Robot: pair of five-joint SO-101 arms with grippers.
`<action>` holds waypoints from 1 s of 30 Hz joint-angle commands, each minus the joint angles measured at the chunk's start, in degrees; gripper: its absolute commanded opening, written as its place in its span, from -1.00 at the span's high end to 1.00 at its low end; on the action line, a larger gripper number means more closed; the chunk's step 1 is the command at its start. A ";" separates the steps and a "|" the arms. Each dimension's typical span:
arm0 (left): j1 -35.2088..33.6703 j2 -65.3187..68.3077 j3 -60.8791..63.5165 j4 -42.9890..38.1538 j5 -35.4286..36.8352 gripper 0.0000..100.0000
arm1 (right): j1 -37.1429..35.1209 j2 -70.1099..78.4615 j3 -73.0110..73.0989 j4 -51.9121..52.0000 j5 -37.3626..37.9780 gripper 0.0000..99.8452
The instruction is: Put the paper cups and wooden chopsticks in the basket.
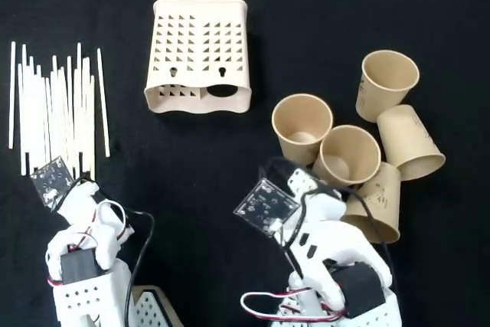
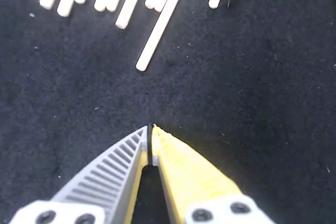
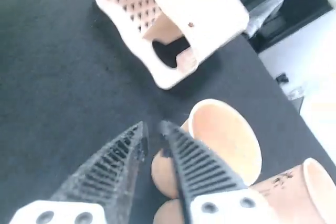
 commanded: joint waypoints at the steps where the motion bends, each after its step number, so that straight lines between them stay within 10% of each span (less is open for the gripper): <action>1: 0.66 -0.26 0.92 0.26 0.35 0.94 | -0.88 6.29 -4.35 -4.92 0.00 0.68; 18: 0.66 -0.26 0.92 0.26 0.35 0.94 | -0.88 74.33 -22.99 -53.63 0.62 0.58; 30: 0.66 -0.26 0.92 0.26 0.35 0.94 | 1.85 93.05 -25.80 -69.63 13.45 0.64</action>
